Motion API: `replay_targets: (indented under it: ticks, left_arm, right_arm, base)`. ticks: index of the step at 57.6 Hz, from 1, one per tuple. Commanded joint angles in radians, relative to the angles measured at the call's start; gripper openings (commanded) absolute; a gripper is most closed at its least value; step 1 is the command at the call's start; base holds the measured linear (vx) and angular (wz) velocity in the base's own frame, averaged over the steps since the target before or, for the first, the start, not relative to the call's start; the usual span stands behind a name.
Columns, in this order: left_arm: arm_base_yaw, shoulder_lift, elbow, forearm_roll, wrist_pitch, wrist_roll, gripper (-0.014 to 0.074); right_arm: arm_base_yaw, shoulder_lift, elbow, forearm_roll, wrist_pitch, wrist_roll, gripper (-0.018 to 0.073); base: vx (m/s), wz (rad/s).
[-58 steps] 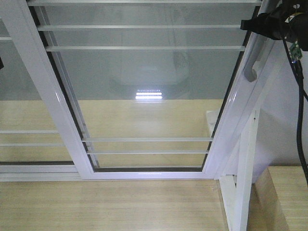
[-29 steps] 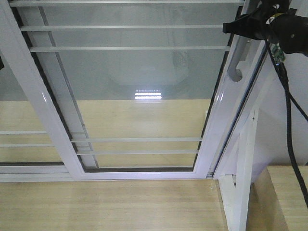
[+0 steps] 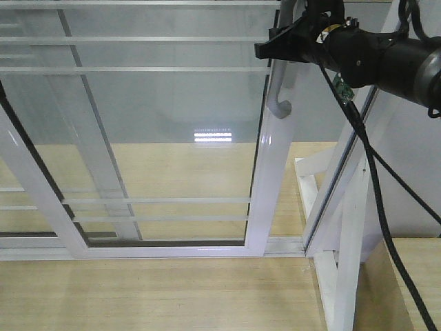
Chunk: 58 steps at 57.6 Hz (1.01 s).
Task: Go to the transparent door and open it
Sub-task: 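Pull the handle with the right gripper, sliding the door open, then release the handle with the right gripper and reach the left gripper to it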
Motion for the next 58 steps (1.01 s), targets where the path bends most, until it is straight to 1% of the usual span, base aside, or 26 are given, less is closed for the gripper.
replay_targets:
  ticks: [1, 19, 27, 30, 37, 40, 42, 47, 52, 58]
  left_arm:
    - [-0.003, -0.002, -0.035, -0.002, -0.072, -0.001, 0.0577]
    - [-0.003, -0.002, -0.035, -0.002, -0.071, -0.001, 0.0577]
    - [-0.003, 0.006, -0.035, -0.002, -0.078, 0.002, 0.0577]
    - [-0.003, 0.021, -0.035, -0.002, -0.085, 0.012, 0.0577]
    - [-0.003, 0.094, -0.035, -0.002, -0.110, 0.076, 0.0577]
    - [-0.003, 0.137, -0.035, -0.011, -0.123, 0.091, 0.0577]
    - [-0.004, 0.164, -0.035, -0.011, -0.137, 0.096, 0.0577]
    - [-0.018, 0.236, -0.035, -0.010, -0.201, 0.104, 0.0577]
    - [-0.060, 0.307, -0.037, -0.010, -0.301, 0.104, 0.0577]
    - [-0.124, 0.391, -0.057, -0.010, -0.421, 0.104, 0.0577]
  right_arm:
    - [-0.022, -0.079, -0.027, 0.006, 0.014, 0.004, -0.0008]
    - [-0.022, -0.117, -0.027, 0.003, 0.080, -0.008, -0.0001]
    - [-0.024, -0.164, -0.027, 0.003, 0.136, -0.008, -0.0001]
    - [-0.024, -0.189, -0.025, 0.003, 0.166, -0.008, -0.0001]
    - [-0.024, -0.253, -0.017, 0.003, 0.247, -0.008, 0.0000]
    - [-0.024, -0.290, 0.017, 0.003, 0.231, -0.008, 0.0000]
    - [-0.024, -0.329, 0.068, 0.003, 0.198, -0.009, 0.0000]
    - [-0.024, -0.421, 0.209, 0.003, 0.081, -0.022, 0.0000]
    - [-0.024, -0.513, 0.378, 0.003, -0.019, -0.037, 0.0000]
    - [-0.024, -0.622, 0.548, 0.003, -0.083, -0.037, 0.0000]
  base:
    - [0.00, 0.01]
    - [0.00, 0.00]
    - [0.00, 0.00]
    - [0.00, 0.00]
    - [0.00, 0.00]
    - [0.00, 0.00]
    - [0.00, 0.00]
    - [0.00, 0.00]
    - [0.00, 0.00]
    - [0.00, 0.00]
